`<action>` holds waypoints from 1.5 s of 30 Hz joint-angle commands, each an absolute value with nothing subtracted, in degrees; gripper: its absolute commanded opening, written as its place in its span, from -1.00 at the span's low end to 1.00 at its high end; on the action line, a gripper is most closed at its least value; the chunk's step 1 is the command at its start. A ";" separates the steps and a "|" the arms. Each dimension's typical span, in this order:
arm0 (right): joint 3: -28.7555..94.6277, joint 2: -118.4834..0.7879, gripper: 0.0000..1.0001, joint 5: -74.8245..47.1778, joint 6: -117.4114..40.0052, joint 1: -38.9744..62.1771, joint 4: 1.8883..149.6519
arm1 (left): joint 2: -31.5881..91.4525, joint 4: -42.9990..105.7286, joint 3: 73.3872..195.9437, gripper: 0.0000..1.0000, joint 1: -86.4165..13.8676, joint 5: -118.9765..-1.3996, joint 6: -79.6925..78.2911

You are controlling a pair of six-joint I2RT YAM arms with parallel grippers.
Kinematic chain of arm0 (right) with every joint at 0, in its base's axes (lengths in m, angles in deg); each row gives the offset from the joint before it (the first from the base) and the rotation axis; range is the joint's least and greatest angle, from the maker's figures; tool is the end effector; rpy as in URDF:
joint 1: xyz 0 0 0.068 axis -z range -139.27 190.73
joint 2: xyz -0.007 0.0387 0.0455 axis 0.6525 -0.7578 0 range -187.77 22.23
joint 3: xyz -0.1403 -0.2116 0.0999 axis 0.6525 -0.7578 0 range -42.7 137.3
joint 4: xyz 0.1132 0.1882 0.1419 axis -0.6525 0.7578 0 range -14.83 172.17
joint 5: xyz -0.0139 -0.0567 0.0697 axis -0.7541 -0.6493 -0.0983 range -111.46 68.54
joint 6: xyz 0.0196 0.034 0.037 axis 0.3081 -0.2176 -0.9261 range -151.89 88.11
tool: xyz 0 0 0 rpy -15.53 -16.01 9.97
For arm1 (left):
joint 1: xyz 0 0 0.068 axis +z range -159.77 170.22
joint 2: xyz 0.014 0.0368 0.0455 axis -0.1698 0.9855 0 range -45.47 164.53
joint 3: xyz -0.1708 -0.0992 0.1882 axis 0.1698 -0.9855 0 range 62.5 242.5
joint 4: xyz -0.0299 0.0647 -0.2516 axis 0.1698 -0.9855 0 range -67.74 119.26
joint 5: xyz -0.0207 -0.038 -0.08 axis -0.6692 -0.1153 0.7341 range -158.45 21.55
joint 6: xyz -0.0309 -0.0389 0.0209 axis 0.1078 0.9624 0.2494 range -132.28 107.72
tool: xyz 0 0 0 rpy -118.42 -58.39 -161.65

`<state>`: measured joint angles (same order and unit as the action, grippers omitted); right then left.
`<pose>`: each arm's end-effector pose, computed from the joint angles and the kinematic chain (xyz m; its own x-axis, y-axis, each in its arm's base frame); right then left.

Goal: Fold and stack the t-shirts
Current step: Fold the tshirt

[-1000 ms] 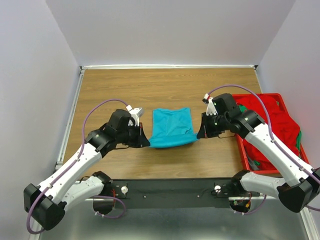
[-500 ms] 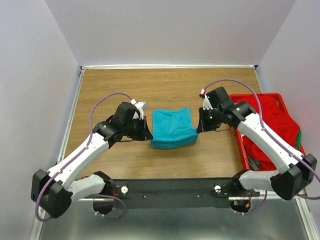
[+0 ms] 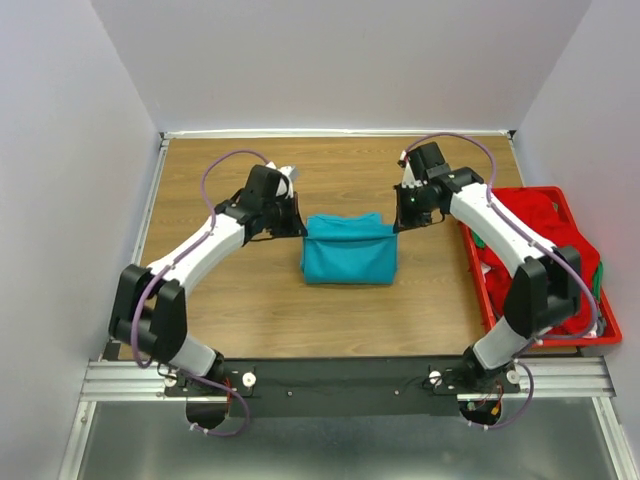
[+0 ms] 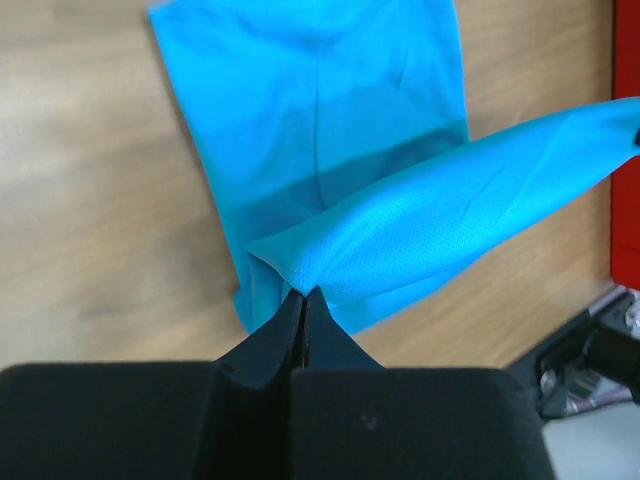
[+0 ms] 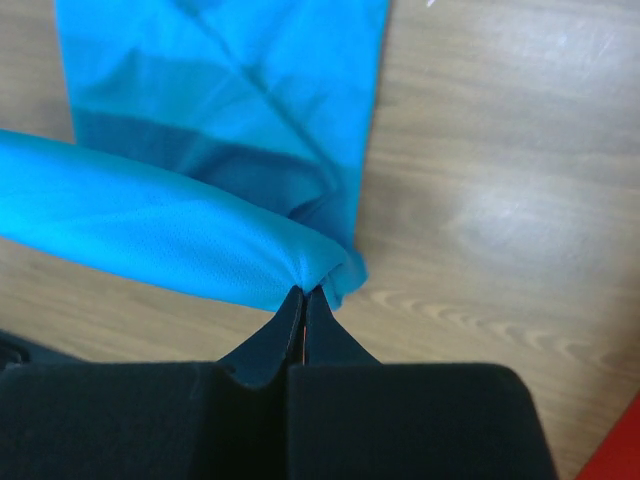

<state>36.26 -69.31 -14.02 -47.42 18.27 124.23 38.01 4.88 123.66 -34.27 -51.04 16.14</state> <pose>0.3044 0.1307 0.2863 -0.9002 -0.0848 -0.4271 -0.2020 0.9502 0.2372 0.2809 -0.1397 0.2597 -0.8596 -0.1074 -0.4995 0.1969 0.8325 -0.5179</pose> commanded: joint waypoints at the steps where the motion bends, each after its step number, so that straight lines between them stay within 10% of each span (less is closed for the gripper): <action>1: 40.61 -74.61 -0.99 -12.77 -44.99 21.47 120.80 | 43.63 8.86 129.45 -1.00 -33.07 -53.68 13.04; 22: 47.31 -96.33 -0.81 -11.53 -45.60 24.38 109.28 | 67.20 17.92 136.15 -0.96 -28.58 -55.87 15.05; 31: 42.04 -84.92 0.00 -10.83 -45.60 24.38 105.43 | 52.98 17.13 130.98 0.44 -29.20 -60.27 16.55; 45: 27.08 -81.64 -0.56 12.98 -49.47 24.38 84.50 | 54.25 26.27 125.41 -0.38 -36.85 -57.64 18.04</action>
<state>28.24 -77.05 6.06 -47.59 23.95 91.53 48.02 23.39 124.19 -37.52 -58.78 17.54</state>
